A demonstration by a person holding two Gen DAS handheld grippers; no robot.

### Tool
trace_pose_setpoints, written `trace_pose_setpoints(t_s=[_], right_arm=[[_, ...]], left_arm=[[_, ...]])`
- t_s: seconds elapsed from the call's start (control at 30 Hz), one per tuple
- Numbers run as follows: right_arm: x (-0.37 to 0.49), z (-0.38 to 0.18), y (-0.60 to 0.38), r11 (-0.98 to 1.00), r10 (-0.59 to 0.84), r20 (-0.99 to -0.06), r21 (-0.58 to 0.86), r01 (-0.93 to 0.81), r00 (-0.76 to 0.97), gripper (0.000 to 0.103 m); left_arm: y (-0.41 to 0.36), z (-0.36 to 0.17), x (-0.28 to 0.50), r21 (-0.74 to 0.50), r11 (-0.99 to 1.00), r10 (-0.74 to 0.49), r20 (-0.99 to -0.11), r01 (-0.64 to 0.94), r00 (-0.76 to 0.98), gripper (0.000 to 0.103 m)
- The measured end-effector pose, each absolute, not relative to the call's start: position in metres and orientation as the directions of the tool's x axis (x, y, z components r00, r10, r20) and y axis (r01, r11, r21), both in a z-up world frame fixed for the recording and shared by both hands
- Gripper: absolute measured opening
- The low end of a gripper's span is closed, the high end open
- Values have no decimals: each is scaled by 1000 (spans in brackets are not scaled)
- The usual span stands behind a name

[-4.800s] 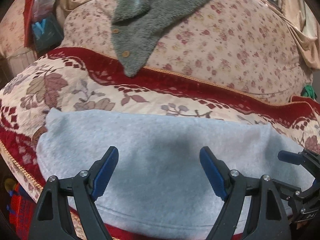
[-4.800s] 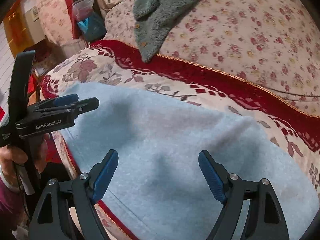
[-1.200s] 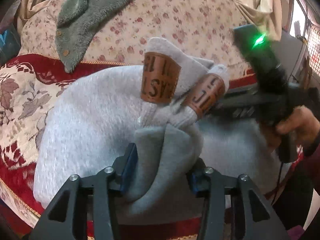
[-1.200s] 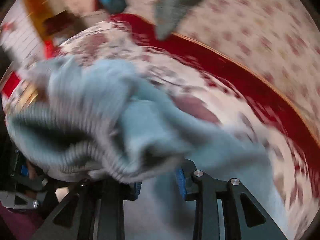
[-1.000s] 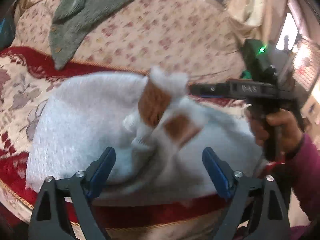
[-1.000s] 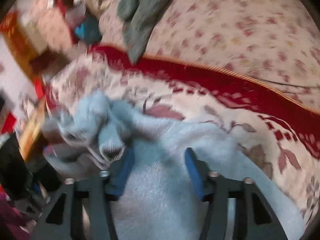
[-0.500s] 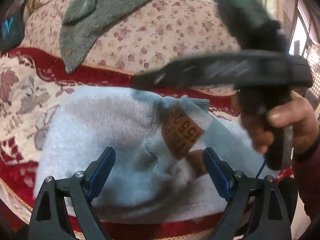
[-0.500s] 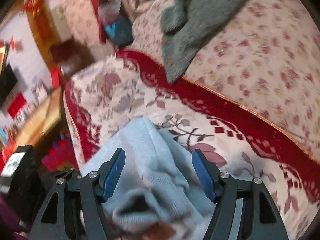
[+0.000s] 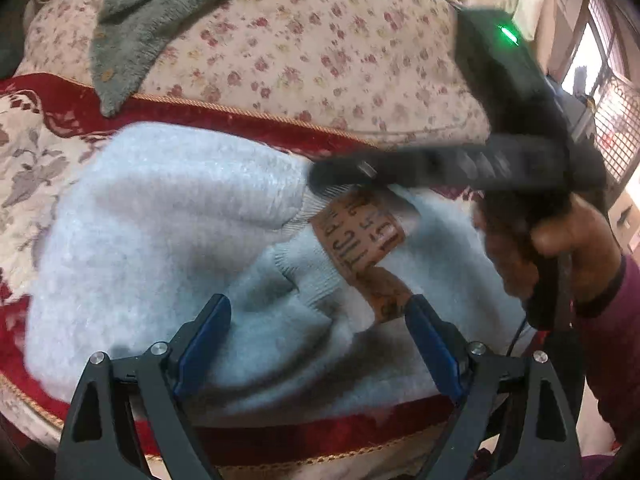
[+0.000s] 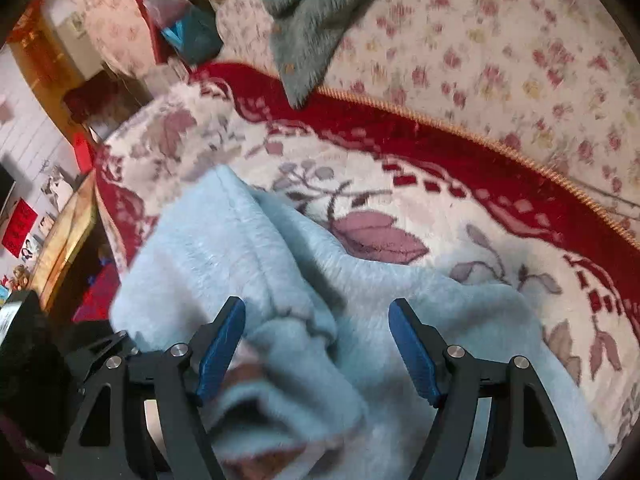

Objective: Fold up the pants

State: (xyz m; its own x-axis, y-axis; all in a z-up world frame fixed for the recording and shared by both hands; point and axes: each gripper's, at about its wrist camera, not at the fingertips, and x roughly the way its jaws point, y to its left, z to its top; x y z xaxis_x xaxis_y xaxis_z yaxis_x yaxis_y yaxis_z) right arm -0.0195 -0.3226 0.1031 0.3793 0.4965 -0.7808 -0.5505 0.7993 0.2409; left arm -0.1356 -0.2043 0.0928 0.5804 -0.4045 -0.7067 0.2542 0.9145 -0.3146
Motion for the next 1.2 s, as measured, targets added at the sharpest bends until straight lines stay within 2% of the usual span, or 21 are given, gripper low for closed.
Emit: trace_pose_setpoints(t_s=[0.13,0.23,0.37,0.47,0.63,0.83,1.2], right_arm=[[-40,101,-326,796,464,-798,185,-576,385,79],[-43,83,-333,833,377,-827,105,-543,418,80],[-47,71,-355,853,421,-817,207,-479,395,81],[-59,83,-370,867,418,-797,207,-454,435,81],[-83,91,-399,865,464,-766,286,-412,445,81],[-106,86,-415,884,441,-771,287,-368,460,81],[-130,98,-440,893,447,-742,333,-304,501,82]], left_arm=[[-199,102,-139,-272,934,-356,-697,230,622,88],[-195,105,-141,-268,939,-344,-699,216,627,88],[-189,111,-140,-278,942,-332,-694,187,639,88],[-190,110,-133,-287,941,-332,-691,178,642,88],[-201,95,-123,-271,947,-318,-716,172,622,88],[-218,85,-120,-248,954,-300,-732,171,612,88],[-241,107,-121,-203,958,-288,-710,205,642,88]])
